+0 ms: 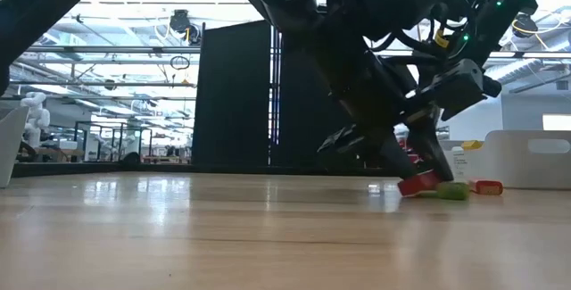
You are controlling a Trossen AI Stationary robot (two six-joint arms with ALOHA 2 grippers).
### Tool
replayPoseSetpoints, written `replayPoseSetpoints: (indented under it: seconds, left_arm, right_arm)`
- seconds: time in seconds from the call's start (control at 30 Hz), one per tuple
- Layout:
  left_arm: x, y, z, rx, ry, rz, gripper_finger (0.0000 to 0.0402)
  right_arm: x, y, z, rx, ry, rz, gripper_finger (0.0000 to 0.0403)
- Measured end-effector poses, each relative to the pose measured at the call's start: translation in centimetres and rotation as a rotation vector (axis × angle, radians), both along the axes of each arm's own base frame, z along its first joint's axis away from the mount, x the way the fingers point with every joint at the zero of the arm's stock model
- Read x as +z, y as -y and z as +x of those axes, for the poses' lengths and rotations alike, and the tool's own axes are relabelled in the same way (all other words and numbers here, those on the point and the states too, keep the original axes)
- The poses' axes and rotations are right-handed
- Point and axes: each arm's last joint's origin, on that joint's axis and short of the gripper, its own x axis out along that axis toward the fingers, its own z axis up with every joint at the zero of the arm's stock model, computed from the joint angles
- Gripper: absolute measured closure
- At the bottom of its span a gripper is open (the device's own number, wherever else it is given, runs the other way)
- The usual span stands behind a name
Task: Sort blocks by size
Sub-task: Put the orange block into the white bin
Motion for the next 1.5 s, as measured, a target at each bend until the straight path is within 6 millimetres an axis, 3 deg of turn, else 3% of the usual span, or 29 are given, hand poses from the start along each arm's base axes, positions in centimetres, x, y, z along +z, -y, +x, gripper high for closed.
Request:
replayPoseSetpoints:
  seconds: [0.23,0.53,0.83,1.07,1.27,1.5]
  left_arm:
    - [3.2,-1.1,-1.0,-0.056,-0.040,0.098,0.0314]
    - [10.8,-3.1,-2.6,0.034,0.072,0.225,0.0314]
    - [22.2,-5.9,-7.0,0.205,0.274,0.464,0.0314]
    - [28.5,-7.2,-9.5,0.240,0.507,0.531,0.0314]
    - [31.0,-7.5,-9.2,0.128,0.774,0.473,0.0314]
    - [31.2,-8.4,-8.8,0.098,0.825,0.457,0.0314]
  right_arm:
    - [0.2,-0.1,0.4,0.062,0.074,0.046,0.0026]
    - [2.7,-0.2,0.7,0.147,0.315,-0.048,0.0026]
    - [8.3,-1.6,-2.1,0.193,0.684,-0.359,0.0026]
    - [10.2,-3.5,-4.2,0.389,0.888,-0.324,0.0026]
    - [11.0,-4.4,-3.6,0.541,1.021,-0.207,0.0026]
    - [12.5,-4.6,-2.5,0.591,1.183,-0.223,0.0026]
